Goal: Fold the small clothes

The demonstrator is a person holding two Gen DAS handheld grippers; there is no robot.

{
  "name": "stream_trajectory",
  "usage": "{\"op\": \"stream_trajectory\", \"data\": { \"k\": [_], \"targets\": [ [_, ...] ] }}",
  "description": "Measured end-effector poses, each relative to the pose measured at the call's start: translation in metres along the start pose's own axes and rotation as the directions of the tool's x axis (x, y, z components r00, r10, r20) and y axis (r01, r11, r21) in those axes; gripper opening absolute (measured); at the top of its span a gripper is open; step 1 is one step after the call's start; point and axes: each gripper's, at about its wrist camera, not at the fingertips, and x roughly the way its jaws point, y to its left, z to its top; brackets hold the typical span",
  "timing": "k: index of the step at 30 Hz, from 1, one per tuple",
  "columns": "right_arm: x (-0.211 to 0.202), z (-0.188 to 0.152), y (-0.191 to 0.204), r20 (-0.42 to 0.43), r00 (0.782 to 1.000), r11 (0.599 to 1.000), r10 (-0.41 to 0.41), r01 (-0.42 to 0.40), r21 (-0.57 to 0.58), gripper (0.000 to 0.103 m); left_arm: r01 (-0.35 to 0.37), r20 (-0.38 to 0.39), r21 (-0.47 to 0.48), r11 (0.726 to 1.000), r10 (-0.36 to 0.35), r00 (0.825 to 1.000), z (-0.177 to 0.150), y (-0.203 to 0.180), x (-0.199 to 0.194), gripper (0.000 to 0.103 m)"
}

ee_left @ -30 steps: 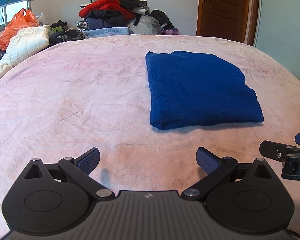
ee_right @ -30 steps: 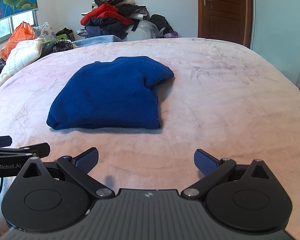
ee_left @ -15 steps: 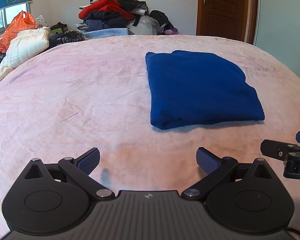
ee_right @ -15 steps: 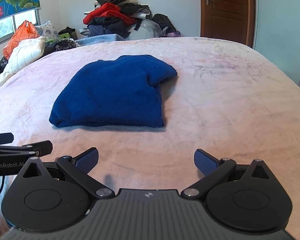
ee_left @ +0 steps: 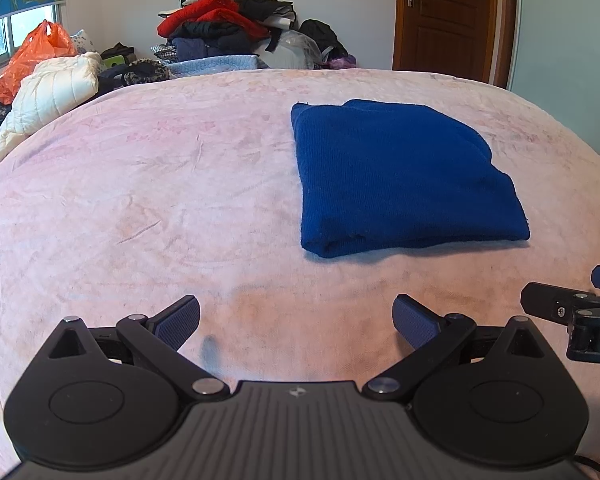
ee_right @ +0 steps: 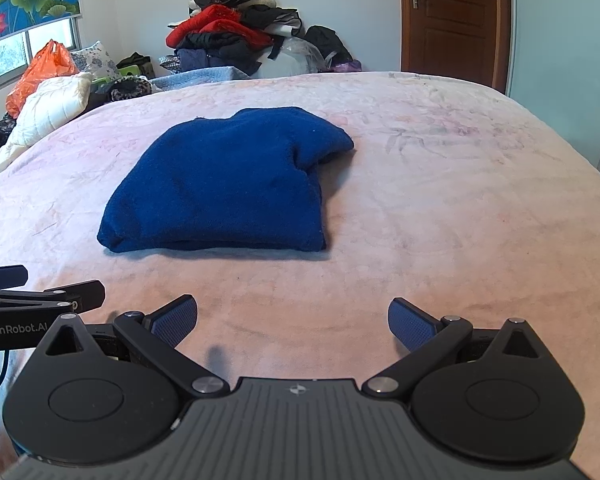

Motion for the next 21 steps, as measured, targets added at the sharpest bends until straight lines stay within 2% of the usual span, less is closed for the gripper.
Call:
{"op": "stream_trajectory", "data": {
  "k": [21],
  "targets": [
    [0.001,-0.003,0.0014,-0.003,1.0,1.0,-0.003,0.003,-0.022,0.103,-0.003,-0.001,0.002,1.0,0.003,1.0,-0.0016,-0.0009,0.0015,0.103]
  ]
}}
